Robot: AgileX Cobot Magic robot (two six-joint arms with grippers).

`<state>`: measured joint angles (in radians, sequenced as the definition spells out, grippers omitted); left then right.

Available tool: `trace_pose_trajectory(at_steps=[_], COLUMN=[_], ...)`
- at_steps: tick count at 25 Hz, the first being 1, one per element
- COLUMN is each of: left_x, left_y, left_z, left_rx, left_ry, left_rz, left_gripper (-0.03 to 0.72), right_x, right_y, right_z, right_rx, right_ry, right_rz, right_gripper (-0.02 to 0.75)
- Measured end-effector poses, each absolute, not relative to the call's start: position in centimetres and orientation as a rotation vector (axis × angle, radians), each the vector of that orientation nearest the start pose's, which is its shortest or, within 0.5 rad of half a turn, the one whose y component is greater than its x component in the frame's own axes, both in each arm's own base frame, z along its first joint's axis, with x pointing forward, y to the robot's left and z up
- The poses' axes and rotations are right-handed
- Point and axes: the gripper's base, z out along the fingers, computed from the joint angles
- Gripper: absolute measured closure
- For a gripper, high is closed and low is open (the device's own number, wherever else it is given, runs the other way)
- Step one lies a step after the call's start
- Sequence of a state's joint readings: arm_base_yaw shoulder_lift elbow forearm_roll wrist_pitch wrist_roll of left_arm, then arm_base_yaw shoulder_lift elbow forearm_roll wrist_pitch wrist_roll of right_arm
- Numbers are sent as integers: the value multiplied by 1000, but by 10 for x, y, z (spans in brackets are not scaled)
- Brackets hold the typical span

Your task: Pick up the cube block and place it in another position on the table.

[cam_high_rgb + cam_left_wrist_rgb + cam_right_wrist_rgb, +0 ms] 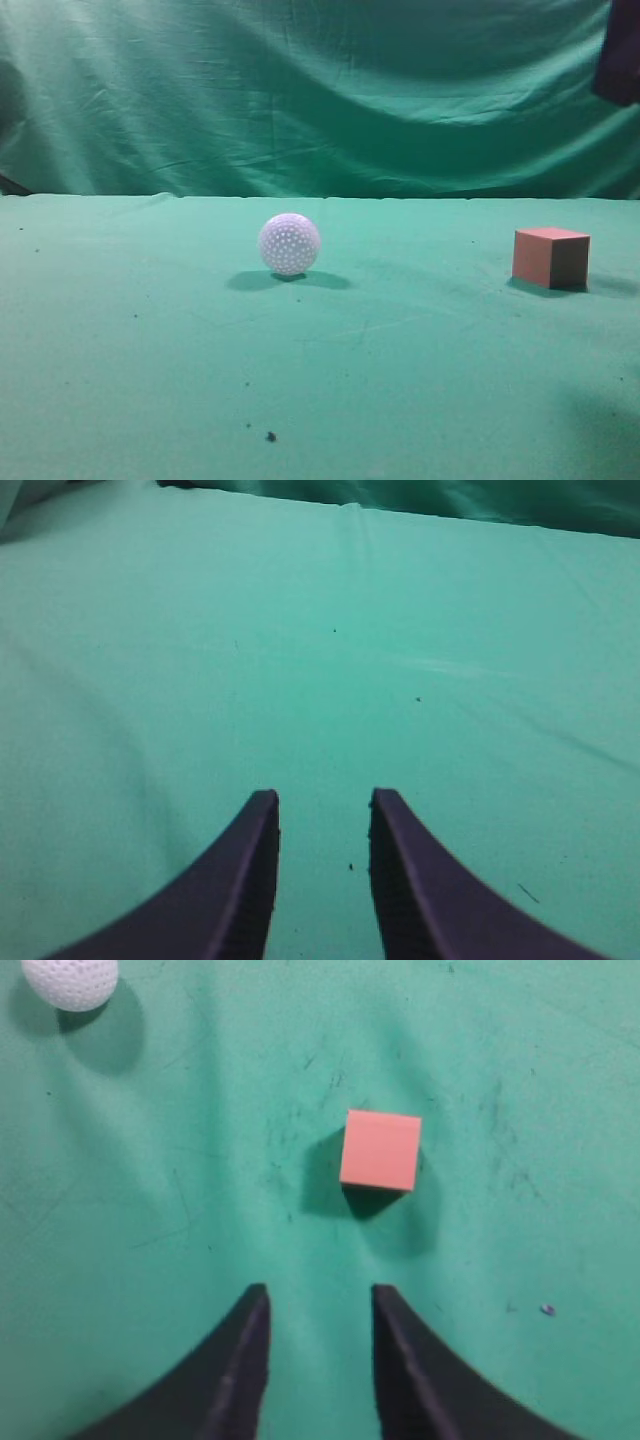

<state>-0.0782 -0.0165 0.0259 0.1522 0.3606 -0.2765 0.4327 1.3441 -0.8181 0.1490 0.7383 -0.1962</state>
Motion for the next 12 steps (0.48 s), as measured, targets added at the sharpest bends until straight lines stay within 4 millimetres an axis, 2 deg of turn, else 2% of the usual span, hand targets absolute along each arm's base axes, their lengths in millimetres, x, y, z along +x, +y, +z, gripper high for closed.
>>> trace_pose_trajectory(at_steps=[3,5,12], left_x=[53,53,53], left_y=[1,1,1], left_z=[173,173,173], left_rx=[-89,-89,-89], left_ry=[1848,1848,1848], left_rz=[-98,-98,-98], left_gripper=[426,426,426], right_x=[235,244,267], right_y=[118,121,130], right_z=[222,210,180], right_rx=[-766,-784,-777], right_ry=[2707,2731,2734], right_rz=[203,179,158], right_gripper=[224,164,178])
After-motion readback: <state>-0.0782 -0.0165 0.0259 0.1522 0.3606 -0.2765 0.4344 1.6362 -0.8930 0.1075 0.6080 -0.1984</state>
